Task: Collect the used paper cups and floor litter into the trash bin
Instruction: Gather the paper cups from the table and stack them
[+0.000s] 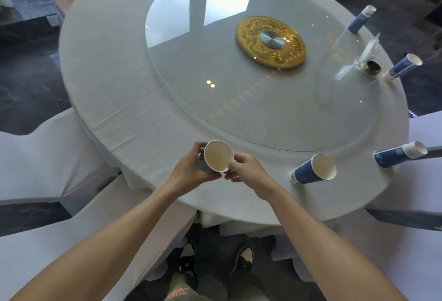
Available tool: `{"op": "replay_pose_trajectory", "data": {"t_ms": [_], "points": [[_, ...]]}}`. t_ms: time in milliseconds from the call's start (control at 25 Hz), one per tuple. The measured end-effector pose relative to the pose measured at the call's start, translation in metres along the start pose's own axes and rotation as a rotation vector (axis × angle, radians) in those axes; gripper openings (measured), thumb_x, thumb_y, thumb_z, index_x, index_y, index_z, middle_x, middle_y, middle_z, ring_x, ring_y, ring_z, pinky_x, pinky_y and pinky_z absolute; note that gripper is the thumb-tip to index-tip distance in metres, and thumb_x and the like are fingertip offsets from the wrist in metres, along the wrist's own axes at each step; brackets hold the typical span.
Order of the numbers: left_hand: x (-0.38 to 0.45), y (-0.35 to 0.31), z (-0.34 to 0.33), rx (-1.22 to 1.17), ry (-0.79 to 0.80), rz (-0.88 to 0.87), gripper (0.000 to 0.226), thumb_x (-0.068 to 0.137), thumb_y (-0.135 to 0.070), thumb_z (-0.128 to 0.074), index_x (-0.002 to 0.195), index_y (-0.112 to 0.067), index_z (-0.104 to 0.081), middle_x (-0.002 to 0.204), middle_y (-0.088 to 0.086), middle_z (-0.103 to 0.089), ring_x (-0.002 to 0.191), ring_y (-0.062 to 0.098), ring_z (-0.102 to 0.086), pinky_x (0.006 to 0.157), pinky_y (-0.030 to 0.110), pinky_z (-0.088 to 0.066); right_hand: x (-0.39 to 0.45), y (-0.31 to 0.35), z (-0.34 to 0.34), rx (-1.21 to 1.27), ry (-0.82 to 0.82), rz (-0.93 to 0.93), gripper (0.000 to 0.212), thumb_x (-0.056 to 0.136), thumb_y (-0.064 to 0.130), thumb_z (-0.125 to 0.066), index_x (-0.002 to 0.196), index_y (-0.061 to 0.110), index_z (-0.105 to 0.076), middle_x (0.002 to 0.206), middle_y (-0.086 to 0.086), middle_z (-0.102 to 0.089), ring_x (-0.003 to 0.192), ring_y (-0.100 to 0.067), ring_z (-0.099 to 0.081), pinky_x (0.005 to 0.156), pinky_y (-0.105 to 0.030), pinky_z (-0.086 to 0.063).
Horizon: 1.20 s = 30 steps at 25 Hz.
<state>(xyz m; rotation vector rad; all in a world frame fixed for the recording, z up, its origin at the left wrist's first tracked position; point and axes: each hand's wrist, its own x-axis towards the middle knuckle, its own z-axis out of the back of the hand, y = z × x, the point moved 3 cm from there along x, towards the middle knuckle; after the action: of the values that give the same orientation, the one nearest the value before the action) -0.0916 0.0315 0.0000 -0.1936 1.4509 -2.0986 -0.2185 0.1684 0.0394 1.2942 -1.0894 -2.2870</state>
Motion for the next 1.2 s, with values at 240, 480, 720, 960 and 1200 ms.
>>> {"op": "replay_pose_trajectory", "data": {"t_ms": [240, 480, 720, 960, 1200], "points": [[0.012, -0.036, -0.052, 0.098, 0.079, -0.013, 0.083, 0.071, -0.04, -0.09, 0.141, -0.037, -0.046, 0.122, -0.005, -0.047, 0.099, -0.007, -0.053, 0.069, 0.004, -0.041, -0.016, -0.029, 0.095, -0.178, -0.289, 0.109, 0.034, 0.094, 0.021, -0.064, 0.127, 0.013, -0.067, 0.1, -0.006, -0.074, 0.092, -0.019, -0.073, 0.092, -0.044, -0.058], [0.02, -0.069, -0.109, 0.153, 0.105, -0.011, 0.087, 0.069, -0.048, -0.091, 0.143, -0.037, -0.046, 0.124, -0.007, -0.046, 0.098, -0.009, -0.052, 0.07, 0.003, -0.039, -0.021, -0.069, 0.192, -0.751, -0.587, 0.179, 0.09, 0.082, 0.052, -0.073, 0.158, 0.035, -0.029, 0.167, -0.011, -0.022, 0.153, -0.037, -0.017, 0.12, -0.053, -0.023], [0.012, -0.089, -0.155, 0.225, 0.101, 0.044, 0.086, 0.069, -0.045, -0.091, 0.142, -0.037, -0.046, 0.119, -0.008, -0.047, 0.097, -0.007, -0.054, 0.072, 0.005, -0.043, 0.002, -0.123, 0.232, -0.837, -0.321, 0.046, 0.105, 0.083, 0.048, -0.072, 0.161, 0.045, -0.002, 0.169, -0.01, 0.023, 0.155, -0.038, 0.021, 0.121, -0.065, -0.008], [-0.003, -0.103, -0.197, 0.252, 0.06, 0.108, 0.086, 0.069, -0.046, -0.09, 0.141, -0.04, -0.045, 0.12, -0.007, -0.048, 0.097, -0.008, -0.054, 0.086, 0.022, -0.049, 0.001, -0.141, 0.267, -0.719, -0.283, 0.171, 0.075, 0.081, 0.024, -0.069, 0.15, 0.032, -0.038, 0.151, -0.011, -0.029, 0.136, -0.039, -0.03, 0.103, -0.045, -0.045], [0.024, -0.119, -0.24, 0.28, 0.158, 0.11, 0.085, 0.067, -0.049, -0.088, 0.14, -0.04, -0.045, 0.122, -0.008, -0.055, 0.107, 0.011, -0.06, 0.092, 0.03, -0.053, -0.016, -0.159, 0.34, -0.432, -0.427, 0.055, 0.069, 0.075, 0.034, -0.074, 0.139, 0.032, -0.046, 0.13, -0.008, -0.041, 0.127, -0.033, -0.037, 0.101, -0.041, -0.044]]}}
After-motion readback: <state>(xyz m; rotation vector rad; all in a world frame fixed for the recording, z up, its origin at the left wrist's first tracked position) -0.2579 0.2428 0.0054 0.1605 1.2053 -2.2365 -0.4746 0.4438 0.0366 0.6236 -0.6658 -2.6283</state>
